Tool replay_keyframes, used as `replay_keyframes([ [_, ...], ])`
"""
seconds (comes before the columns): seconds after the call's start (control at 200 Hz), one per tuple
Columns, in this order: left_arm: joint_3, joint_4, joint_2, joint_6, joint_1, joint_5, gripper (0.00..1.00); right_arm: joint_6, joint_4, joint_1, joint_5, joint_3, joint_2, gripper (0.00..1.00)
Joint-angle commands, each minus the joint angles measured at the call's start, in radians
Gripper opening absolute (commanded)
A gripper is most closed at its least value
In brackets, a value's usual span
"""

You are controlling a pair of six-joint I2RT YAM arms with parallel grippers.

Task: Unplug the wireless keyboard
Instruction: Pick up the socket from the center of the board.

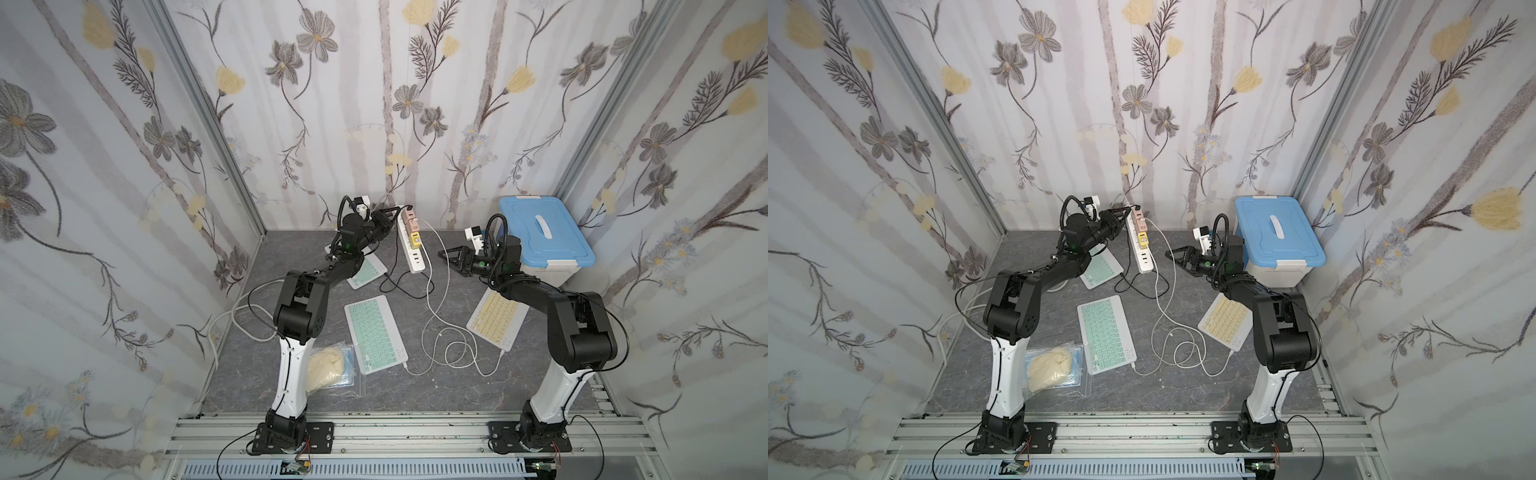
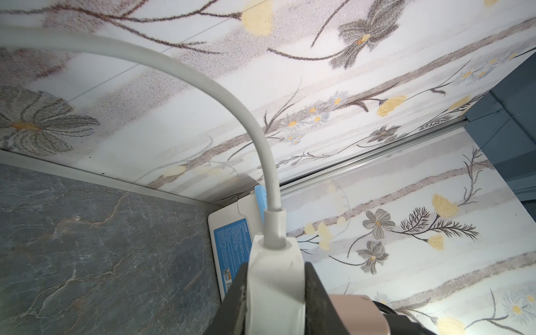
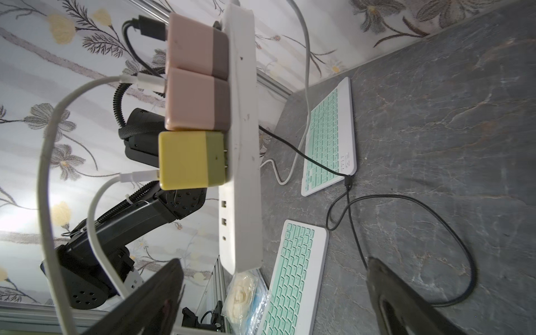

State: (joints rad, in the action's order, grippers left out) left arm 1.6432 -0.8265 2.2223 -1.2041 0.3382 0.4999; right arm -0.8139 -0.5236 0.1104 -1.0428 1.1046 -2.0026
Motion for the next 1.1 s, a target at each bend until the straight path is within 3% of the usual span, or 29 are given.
replay_keyframes([
  [0.0, 0.01, -0.111, -0.024, -0.028, 0.003, 0.009, 0.0, -0.018, -0.056, 0.018, -0.022, 0.022, -0.033, 0.97],
  [0.305, 0.007, -0.112, -0.033, -0.035, 0.011, 0.006, 0.0, -0.067, -0.103, 0.134, -0.061, 0.129, -0.118, 0.93],
  [0.53, 0.005, -0.123, -0.035, -0.046, 0.017, 0.005, 0.0, -0.156, -0.201, 0.159, -0.086, 0.147, -0.168, 0.79],
  [0.954, -0.019, -0.123, -0.048, -0.039, 0.015, 0.007, 0.0, -0.192, -0.278, 0.156, -0.133, 0.141, -0.168, 0.19],
  [1.044, -0.029, -0.114, -0.057, -0.029, 0.014, 0.014, 0.0, -0.191, -0.279, 0.156, -0.144, 0.145, -0.157, 0.0],
  [1.094, -0.034, -0.108, -0.062, -0.026, 0.011, 0.02, 0.02, -0.179, -0.268, 0.156, -0.151, 0.149, -0.149, 0.0],
])
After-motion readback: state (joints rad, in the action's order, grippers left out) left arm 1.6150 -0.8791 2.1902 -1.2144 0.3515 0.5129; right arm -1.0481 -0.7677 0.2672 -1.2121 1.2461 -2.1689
